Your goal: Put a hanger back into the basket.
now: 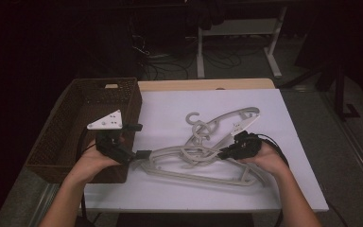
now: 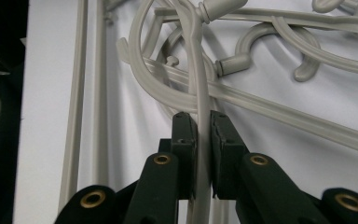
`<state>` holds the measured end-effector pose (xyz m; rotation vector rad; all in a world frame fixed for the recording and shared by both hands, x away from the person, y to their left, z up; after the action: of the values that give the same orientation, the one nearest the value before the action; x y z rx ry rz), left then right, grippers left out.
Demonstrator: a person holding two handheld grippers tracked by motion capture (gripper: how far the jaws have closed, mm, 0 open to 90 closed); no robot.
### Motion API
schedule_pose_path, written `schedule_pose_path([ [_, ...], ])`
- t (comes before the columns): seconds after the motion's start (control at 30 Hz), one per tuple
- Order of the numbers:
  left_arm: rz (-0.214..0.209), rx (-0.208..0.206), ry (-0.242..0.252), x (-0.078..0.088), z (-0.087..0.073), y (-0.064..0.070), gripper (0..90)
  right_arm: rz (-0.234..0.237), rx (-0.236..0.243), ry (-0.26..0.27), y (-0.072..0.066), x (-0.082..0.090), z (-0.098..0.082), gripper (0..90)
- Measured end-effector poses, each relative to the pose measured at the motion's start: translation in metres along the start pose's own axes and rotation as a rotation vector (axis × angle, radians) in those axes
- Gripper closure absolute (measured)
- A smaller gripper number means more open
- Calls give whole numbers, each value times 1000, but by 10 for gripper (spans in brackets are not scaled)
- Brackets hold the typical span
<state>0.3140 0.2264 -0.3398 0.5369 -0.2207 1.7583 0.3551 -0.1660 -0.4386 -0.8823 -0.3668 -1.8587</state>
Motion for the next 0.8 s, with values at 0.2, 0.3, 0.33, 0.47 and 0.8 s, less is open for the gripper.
schedule_pose_path([
  [0.2, -19, 2, -20, -11, -1, 3, 0, 20, 38, -25, -3, 1, -4, 808],
  [0.3, -23, 2, -32, -15, -2, 4, 0, 3, 73, -40, -4, -3, -4, 806],
  [0.33, -29, 3, -36, -19, -2, 6, 0, -16, 93, -43, -5, -6, -3, 781],
  [0.47, -27, 1, -61, -26, -3, 8, 0, -30, 79, -32, -4, -5, -3, 645],
  [0.8, -16, 15, -171, -67, -10, 15, 0, -129, -16, 75, -1, 19, -4, 285],
])
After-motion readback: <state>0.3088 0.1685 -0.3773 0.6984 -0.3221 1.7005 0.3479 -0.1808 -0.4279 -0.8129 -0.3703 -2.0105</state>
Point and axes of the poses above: each handheld gripper's, and its own axes: x roughly backward along the jaws, z roughly out of its top, y roughly to its right, the point moved 1 cm from there along -x, roughly forward along the jaws, and after that the axes turned 7 degrees about -z, right-handed, at the moved point
